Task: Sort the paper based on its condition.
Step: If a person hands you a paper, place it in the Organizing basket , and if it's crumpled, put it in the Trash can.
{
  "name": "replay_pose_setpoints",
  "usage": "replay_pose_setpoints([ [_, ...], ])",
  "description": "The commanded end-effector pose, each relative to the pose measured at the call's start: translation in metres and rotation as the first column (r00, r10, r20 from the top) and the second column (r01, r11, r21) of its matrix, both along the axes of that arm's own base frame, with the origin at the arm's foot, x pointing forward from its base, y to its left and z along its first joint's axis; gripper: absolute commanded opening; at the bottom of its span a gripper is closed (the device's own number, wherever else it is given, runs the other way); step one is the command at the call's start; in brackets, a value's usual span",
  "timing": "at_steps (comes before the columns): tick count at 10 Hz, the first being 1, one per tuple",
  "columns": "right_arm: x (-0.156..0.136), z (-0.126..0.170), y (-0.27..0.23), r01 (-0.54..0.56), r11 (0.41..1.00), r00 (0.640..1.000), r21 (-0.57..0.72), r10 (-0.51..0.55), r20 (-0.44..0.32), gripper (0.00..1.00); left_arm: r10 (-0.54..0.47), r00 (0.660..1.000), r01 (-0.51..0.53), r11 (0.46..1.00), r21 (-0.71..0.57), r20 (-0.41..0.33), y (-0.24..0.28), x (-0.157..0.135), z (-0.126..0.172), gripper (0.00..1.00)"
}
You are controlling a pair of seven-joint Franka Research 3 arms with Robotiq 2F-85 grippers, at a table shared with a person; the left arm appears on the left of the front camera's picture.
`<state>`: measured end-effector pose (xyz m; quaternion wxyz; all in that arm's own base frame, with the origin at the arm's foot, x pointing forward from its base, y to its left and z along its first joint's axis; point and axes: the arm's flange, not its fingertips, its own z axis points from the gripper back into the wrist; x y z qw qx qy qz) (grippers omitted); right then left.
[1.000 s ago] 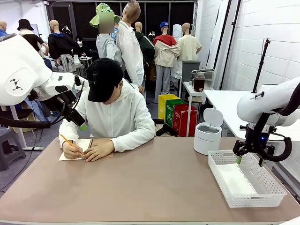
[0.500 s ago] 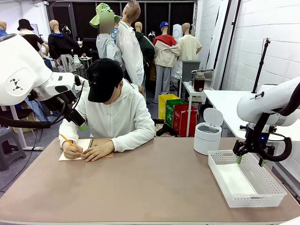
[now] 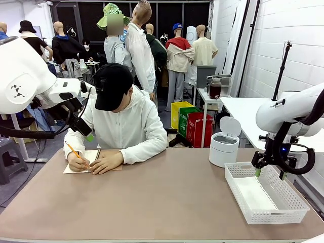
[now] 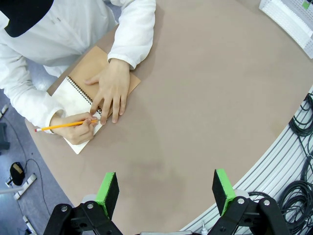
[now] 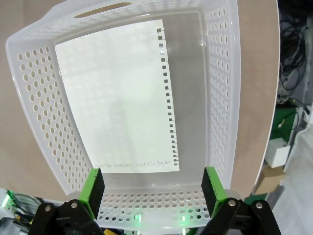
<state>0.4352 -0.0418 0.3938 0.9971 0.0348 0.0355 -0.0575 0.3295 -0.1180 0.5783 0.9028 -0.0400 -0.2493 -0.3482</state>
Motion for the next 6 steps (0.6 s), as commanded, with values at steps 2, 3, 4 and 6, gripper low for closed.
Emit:
replay_pose_setpoints([
  [2, 0.003, 0.020, 0.013, -0.100, 0.992, 0.990, 0.075, 0.091, 0.112, 1.00, -0.014, 1.000, 0.014, 1.000, -0.013, -0.005, 0.001, 0.000, 0.000, 1.00],
  [3, 0.006, 0.039, 0.025, -0.172, 0.982, 0.973, 0.082, 0.156, 0.173, 1.00, -0.014, 1.000, 0.014, 1.000, -0.013, -0.005, 0.001, 0.000, 0.000, 1.00],
  [4, 0.007, 0.056, 0.036, -0.227, 0.973, 0.953, 0.053, 0.210, 0.218, 1.00, -0.014, 1.000, 0.014, 1.000, -0.013, -0.005, 0.001, 0.000, 0.000, 1.00],
  [6, -0.001, 0.085, 0.066, -0.386, 0.922, 0.868, -0.021, 0.371, 0.331, 1.00, -0.014, 1.000, 0.014, 1.000, -0.013, -0.005, 0.001, 0.000, 0.000, 1.00],
])
